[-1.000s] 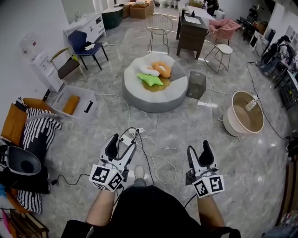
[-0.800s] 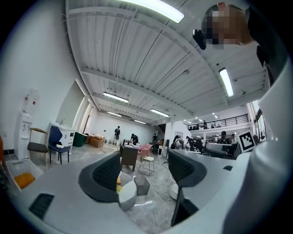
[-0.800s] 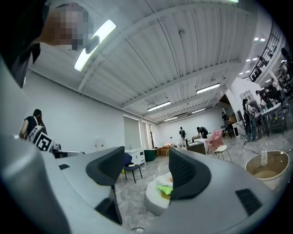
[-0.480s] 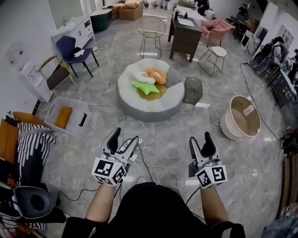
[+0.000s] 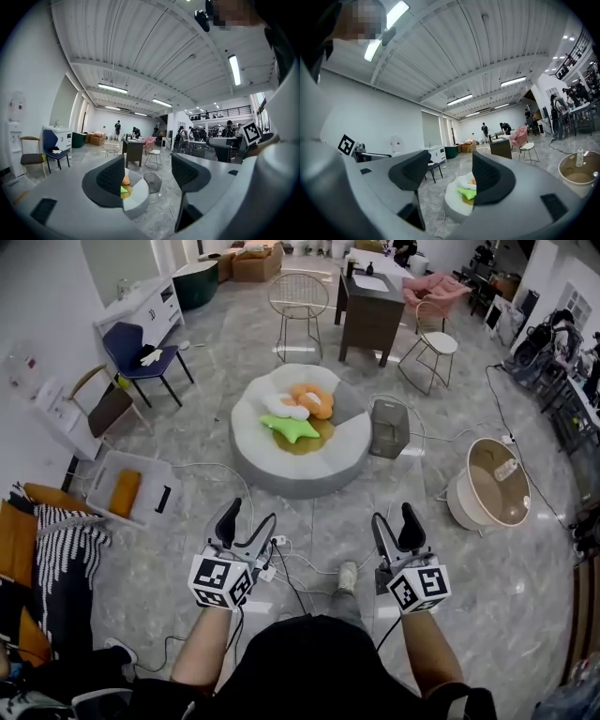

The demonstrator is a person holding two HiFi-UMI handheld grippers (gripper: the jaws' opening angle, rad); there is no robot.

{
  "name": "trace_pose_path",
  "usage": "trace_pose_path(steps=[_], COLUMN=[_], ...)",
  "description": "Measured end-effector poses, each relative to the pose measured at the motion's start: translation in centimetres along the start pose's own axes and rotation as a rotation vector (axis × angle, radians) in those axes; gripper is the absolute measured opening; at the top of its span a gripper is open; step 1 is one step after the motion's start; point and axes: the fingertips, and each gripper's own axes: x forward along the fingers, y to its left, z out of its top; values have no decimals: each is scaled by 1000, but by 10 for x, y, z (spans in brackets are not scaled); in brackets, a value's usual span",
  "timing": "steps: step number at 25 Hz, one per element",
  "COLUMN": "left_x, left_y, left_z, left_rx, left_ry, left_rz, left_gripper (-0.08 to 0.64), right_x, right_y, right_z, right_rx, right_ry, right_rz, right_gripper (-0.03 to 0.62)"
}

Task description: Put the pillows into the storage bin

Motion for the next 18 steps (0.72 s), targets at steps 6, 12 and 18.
trace_pose_path(steps=[6,12,18], left_x=[70,143,206], left_y=[6,-4,-21], left_z=[5,19,23], left_rx=[-3,-30,-36], left_ry=[-15,-27,-23], left_rz=[106,191,216], left_gripper=[330,327,325], right_x=[73,130,159], right_y=[-68,-142,-208], right_z=[-4,13,29], right_rx=[8,26,35], right_ry=[21,35,23], right_rz=[92,164,161], right_gripper=[305,296,282])
